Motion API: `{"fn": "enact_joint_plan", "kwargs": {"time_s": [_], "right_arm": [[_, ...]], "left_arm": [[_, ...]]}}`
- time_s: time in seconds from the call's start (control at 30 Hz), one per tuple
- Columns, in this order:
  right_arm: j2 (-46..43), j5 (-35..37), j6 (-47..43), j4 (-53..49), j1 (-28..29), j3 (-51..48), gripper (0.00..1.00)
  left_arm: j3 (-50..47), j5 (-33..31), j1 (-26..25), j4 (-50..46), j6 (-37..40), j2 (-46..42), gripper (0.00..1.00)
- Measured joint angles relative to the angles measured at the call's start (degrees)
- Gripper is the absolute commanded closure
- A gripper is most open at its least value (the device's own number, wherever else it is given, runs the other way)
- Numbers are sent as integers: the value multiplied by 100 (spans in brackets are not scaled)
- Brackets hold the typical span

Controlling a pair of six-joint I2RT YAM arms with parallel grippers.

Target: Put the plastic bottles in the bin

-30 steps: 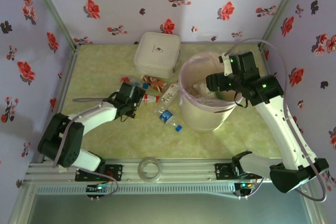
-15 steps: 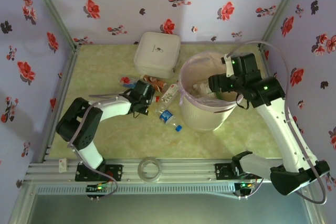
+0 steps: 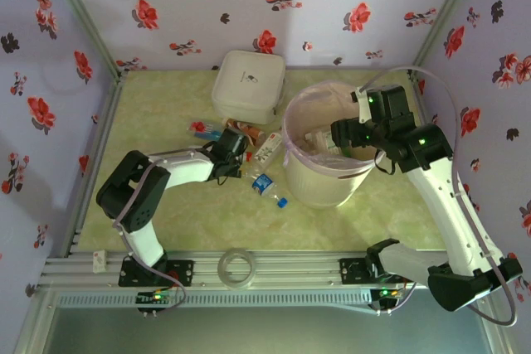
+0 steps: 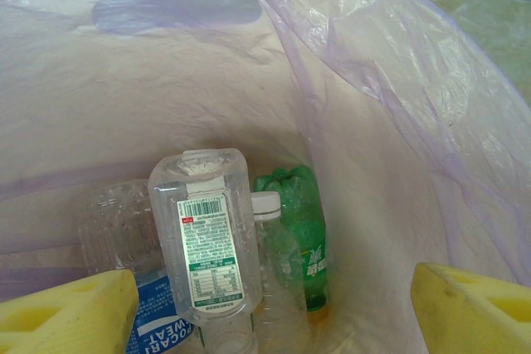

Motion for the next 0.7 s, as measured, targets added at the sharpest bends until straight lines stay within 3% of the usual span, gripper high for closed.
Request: {"fn": "enact_joint_plan", "kwargs": {"time_s": [0.17,0.43,0.7], "right_arm": [[-52,31,-42,-11,-50,0,14],[-160,31,-70,-11,-59,0,14],[-240,28,-105,-11,-76,0,14]], "left_arm": [[37,-168,-48,-28,-111,39,28],[35,-291,-127,-170,-221,103,49],[2,-293,-142,-203,-232,76,55]]}}
